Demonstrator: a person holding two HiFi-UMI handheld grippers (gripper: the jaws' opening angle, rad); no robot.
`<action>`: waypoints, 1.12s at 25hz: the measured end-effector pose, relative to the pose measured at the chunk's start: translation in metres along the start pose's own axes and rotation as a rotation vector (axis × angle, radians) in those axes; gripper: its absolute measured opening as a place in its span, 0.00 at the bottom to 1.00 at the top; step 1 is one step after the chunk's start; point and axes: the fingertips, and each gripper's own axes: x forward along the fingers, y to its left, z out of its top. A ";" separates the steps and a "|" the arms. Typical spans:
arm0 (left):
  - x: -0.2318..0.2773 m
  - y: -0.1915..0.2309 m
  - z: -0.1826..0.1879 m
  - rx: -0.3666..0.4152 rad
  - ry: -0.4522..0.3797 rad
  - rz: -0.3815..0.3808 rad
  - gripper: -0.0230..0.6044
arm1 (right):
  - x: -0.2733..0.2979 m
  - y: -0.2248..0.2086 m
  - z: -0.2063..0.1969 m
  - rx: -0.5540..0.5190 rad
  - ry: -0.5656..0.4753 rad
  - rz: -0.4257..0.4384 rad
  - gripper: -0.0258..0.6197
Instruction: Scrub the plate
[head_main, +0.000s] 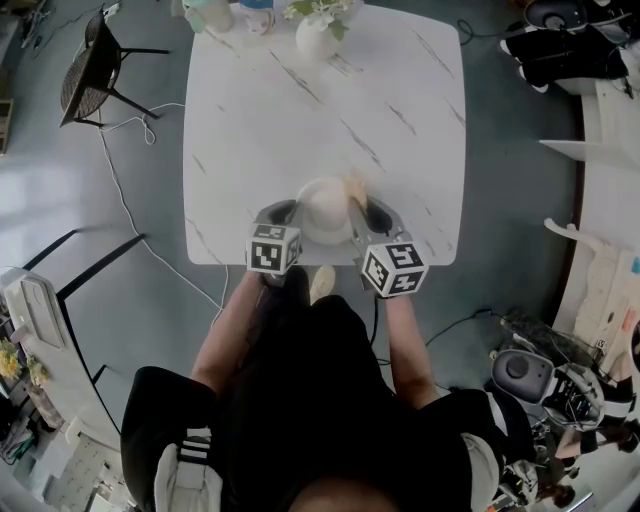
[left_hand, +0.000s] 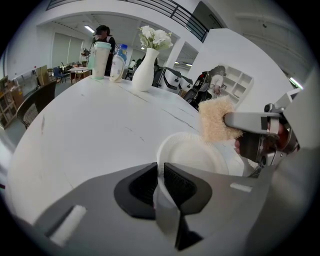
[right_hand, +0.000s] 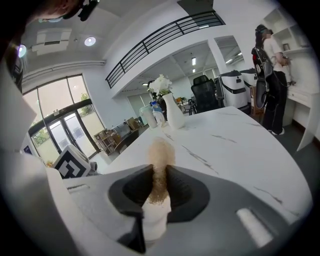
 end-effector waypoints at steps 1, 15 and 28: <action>0.000 0.000 0.000 0.001 -0.001 0.000 0.11 | -0.002 0.003 0.002 -0.003 -0.006 0.006 0.15; 0.002 0.000 0.001 0.004 -0.006 -0.006 0.11 | 0.015 0.055 -0.019 -0.013 0.053 0.135 0.15; 0.001 0.000 0.000 0.008 -0.006 -0.004 0.11 | 0.031 0.068 -0.061 0.056 0.161 0.175 0.15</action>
